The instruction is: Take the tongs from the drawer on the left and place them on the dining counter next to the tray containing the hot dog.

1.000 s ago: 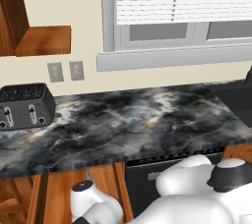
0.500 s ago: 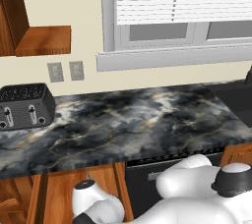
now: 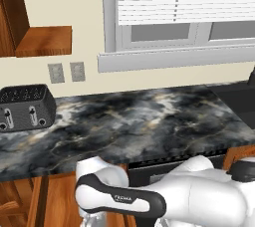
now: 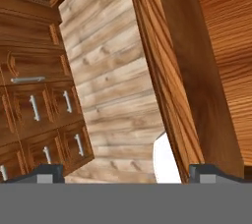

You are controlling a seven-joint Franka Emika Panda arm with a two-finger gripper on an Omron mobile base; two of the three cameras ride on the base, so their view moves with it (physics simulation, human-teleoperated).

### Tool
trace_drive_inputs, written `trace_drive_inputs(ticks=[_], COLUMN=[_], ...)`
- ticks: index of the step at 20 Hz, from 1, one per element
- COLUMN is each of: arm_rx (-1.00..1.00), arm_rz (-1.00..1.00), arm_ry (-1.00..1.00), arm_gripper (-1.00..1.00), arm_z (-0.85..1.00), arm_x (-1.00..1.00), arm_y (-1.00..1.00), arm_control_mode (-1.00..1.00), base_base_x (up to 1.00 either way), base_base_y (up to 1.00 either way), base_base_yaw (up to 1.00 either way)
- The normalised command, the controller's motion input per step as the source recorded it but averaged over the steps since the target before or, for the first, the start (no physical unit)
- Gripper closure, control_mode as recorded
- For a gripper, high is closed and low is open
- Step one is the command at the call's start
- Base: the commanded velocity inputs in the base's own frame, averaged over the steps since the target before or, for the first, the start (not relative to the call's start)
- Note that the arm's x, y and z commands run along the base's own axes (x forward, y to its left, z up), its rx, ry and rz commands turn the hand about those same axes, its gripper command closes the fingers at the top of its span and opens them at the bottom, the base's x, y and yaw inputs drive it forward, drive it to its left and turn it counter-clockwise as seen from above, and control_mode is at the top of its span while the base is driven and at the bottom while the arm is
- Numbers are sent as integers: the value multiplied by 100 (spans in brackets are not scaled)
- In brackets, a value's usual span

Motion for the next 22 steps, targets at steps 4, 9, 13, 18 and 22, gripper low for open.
trace_drive_inputs(ticks=[4,9,13,18,22], arm_rx=[-14,-27,-29,-21,-18], arm_rz=[0,0,0,0,-1], arm_ry=[15,4,0,0,0], arm_gripper=[-100,-100,-100,-100,-100], arm_z=[34,11,28,35,33], arm_x=[7,30,36,30,43], arm_y=[-7,-3,-18,-21,-36], arm_control_mode=[-100,-100,-100,-100,-100], base_base_x=[0,0,0,0,0], base_base_y=[0,0,0,0,0], base_base_yaw=[0,0,0,0,0])
